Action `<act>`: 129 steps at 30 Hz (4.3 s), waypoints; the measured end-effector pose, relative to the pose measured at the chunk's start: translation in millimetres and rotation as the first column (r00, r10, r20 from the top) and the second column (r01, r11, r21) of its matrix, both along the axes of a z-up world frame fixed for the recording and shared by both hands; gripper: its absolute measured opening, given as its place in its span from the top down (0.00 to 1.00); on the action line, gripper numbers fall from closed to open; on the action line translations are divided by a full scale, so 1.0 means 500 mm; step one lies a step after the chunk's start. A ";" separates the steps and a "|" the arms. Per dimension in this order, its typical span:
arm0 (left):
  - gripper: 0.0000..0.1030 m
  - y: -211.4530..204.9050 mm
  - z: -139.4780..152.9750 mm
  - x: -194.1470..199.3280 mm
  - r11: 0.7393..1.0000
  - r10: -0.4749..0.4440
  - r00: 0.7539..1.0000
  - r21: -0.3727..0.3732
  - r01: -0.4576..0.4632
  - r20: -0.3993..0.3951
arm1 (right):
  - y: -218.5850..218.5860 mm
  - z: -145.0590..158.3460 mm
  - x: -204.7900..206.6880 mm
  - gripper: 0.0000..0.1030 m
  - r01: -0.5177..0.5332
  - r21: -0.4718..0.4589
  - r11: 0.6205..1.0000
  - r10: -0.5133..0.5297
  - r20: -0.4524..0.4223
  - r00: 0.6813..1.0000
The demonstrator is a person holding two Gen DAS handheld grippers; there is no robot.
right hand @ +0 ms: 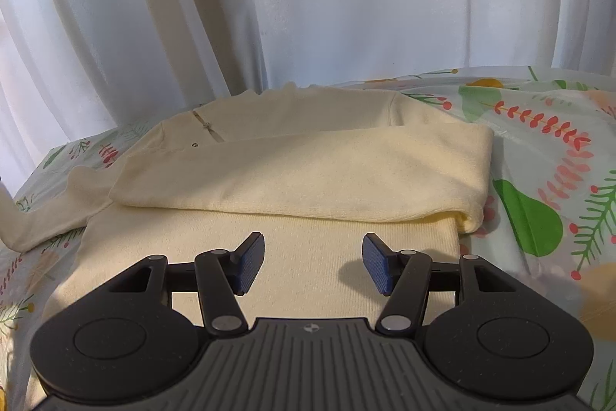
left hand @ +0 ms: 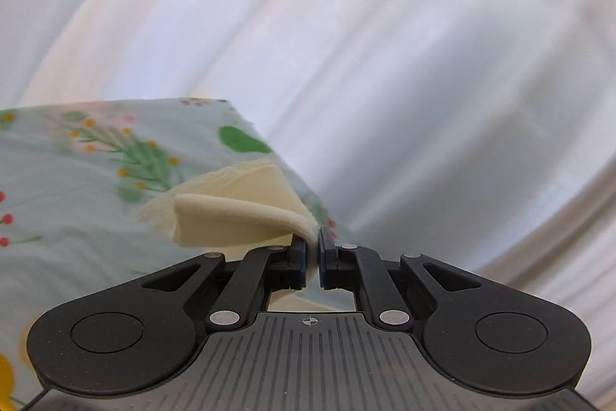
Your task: Fold small clothes
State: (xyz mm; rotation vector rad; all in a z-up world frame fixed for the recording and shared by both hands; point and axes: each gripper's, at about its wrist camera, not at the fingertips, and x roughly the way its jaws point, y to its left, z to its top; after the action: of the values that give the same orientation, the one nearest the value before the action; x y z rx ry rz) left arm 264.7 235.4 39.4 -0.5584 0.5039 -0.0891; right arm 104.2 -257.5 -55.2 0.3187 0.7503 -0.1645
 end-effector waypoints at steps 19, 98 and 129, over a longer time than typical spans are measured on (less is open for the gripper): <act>0.64 -0.308 -0.188 -0.065 0.920 -0.335 0.892 0.100 0.380 -0.303 | -0.010 -0.030 0.174 0.52 -0.100 0.228 0.969 0.096 0.028 0.995; 0.75 -0.329 -0.175 -0.009 0.884 -0.389 0.864 0.136 0.448 -0.320 | -0.178 -0.029 0.088 0.61 0.232 -0.130 0.964 -0.227 0.047 0.973; 0.82 -0.436 -0.184 -0.003 0.812 -0.537 0.752 0.010 0.584 -0.382 | -0.146 -0.086 0.047 0.84 0.172 0.498 0.850 -0.180 -0.031 0.983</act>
State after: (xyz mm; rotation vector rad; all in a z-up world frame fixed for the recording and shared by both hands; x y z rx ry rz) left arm 263.1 17.2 -52.6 -0.2739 1.0308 -0.5381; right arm 127.9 -330.4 -98.3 0.8876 0.7398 -0.1382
